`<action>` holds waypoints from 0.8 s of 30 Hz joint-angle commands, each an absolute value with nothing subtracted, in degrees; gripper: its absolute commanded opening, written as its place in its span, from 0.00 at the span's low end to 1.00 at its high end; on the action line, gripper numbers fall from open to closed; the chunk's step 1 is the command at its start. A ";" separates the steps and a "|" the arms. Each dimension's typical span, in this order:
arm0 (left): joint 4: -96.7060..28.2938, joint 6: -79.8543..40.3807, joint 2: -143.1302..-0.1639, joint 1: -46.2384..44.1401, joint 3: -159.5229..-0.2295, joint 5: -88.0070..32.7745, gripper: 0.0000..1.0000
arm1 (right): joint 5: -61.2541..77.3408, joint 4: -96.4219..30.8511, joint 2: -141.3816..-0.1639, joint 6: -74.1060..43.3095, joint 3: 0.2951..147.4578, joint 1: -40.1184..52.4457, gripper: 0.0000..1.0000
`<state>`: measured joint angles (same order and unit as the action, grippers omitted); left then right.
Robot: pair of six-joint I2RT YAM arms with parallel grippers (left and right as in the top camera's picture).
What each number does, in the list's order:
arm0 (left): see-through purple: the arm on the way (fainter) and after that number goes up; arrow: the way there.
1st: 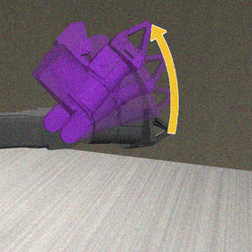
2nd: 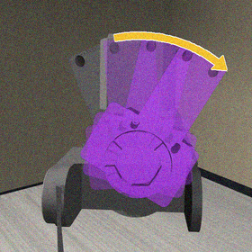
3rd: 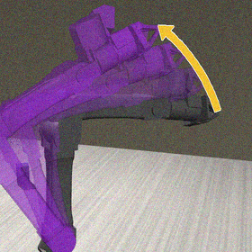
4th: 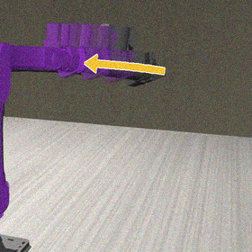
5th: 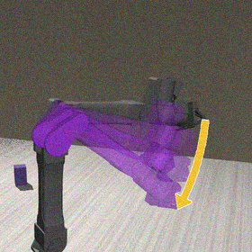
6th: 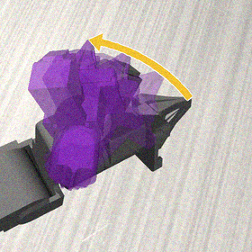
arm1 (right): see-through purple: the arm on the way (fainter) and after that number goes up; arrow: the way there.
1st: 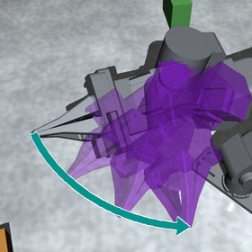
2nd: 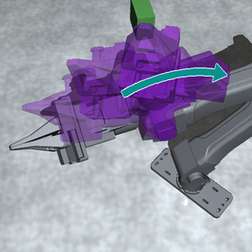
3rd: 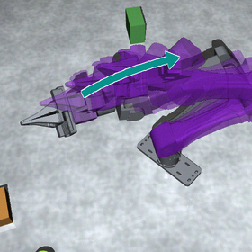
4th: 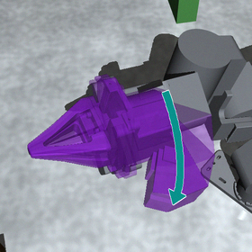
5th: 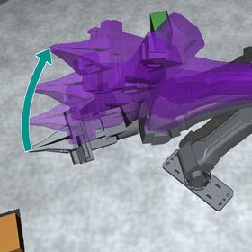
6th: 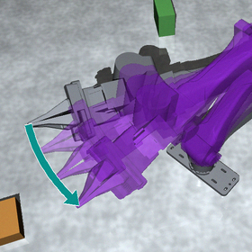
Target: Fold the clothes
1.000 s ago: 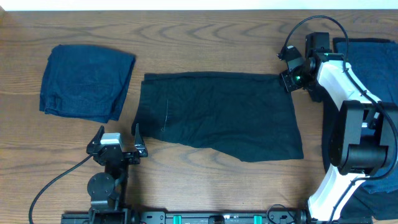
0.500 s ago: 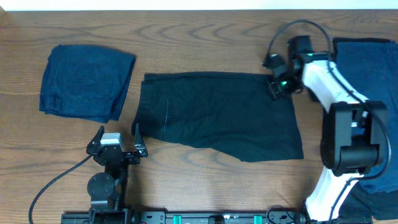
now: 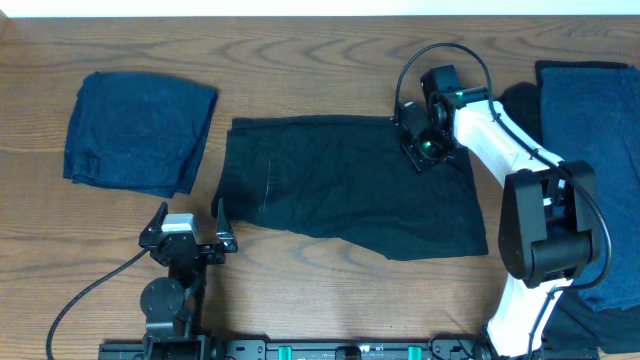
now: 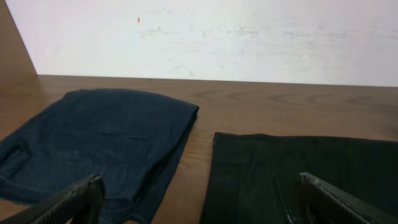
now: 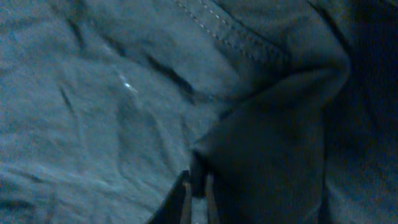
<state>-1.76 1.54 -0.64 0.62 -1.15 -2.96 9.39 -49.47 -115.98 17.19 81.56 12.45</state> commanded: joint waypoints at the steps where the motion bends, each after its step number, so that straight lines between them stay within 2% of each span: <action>1: -3.86 1.91 -0.60 0.40 -0.23 -2.28 0.98 | 6.50 -49.41 -114.34 16.29 81.58 12.67 0.18; 3: -3.86 1.89 -0.60 0.40 -0.23 -2.31 0.98 | 5.74 -49.28 -114.34 16.27 81.58 12.67 0.28; 12: -3.86 1.89 -0.60 0.40 -0.23 -2.31 0.98 | 2.55 -47.03 -114.34 16.34 81.58 12.67 0.52; 17: -3.86 1.89 -0.60 0.40 -0.23 -2.28 0.98 | -0.32 -45.39 -114.34 16.47 81.58 12.67 0.59; 24: -3.86 1.89 -0.60 0.40 -0.23 -2.31 0.98 | -2.72 -43.13 -114.34 18.48 81.58 12.67 0.60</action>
